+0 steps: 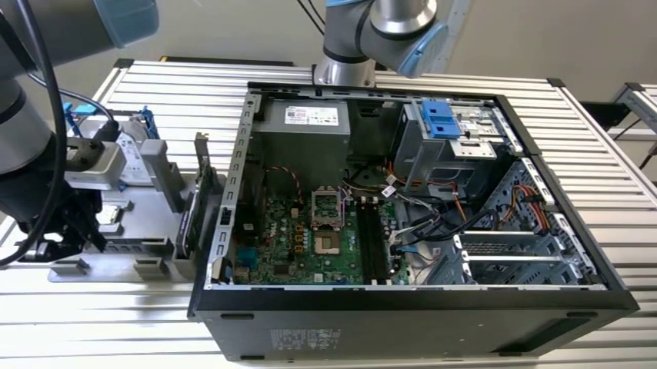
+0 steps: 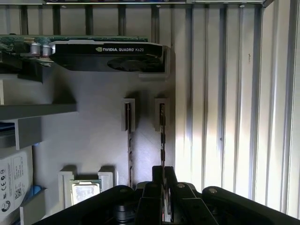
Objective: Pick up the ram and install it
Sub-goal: 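Pick up the ram and move it above insertion slot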
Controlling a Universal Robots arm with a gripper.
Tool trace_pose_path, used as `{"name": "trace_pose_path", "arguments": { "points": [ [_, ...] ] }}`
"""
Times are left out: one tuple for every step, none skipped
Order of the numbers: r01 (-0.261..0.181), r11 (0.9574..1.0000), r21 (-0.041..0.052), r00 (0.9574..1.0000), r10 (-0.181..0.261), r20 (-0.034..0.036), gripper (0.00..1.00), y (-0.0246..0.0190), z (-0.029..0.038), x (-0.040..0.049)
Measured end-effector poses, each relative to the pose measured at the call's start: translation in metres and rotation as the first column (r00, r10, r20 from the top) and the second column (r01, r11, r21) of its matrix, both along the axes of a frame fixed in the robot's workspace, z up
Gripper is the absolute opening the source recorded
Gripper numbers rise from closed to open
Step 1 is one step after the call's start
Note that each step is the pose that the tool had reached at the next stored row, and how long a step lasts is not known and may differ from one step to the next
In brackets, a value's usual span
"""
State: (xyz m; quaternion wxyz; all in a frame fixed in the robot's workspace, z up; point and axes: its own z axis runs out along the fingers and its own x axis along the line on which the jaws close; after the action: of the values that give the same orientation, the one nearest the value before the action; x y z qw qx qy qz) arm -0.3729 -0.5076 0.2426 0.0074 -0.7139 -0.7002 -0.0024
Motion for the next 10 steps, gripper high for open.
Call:
{"name": "trace_pose_path", "arguments": {
  "points": [
    [0.0,1.0,0.0,1.0,0.0,0.0,0.0,0.0,0.0005,0.0],
    [0.0,1.0,0.0,1.0,0.0,-0.0001,0.0,0.0,0.0011,0.0],
    [0.0,1.0,0.0,1.0,0.0,-0.0001,0.0,0.0,0.0017,0.0],
    [0.0,1.0,0.0,1.0,0.0,-0.0001,0.0,0.0,0.0023,0.0],
    [0.0,1.0,0.0,1.0,0.0,0.0,0.0,0.0,0.0029,0.0],
    [0.0,1.0,-0.0001,1.0,0.0,0.0,0.0,0.0,0.0035,0.0],
    [0.0,1.0,0.0001,1.0,0.0,0.0,0.0,0.0,0.004,0.0],
    [0.0,1.0,0.0001,1.0,0.0,0.0001,0.0,0.0,0.0046,0.0],
    [0.0,1.0,0.0,1.0,0.0,0.0,0.0,0.0,0.0052,0.0],
    [0.0,1.0,0.0,1.0,0.0,0.0,0.0,0.0,0.0058,0.0]
  ]
}}
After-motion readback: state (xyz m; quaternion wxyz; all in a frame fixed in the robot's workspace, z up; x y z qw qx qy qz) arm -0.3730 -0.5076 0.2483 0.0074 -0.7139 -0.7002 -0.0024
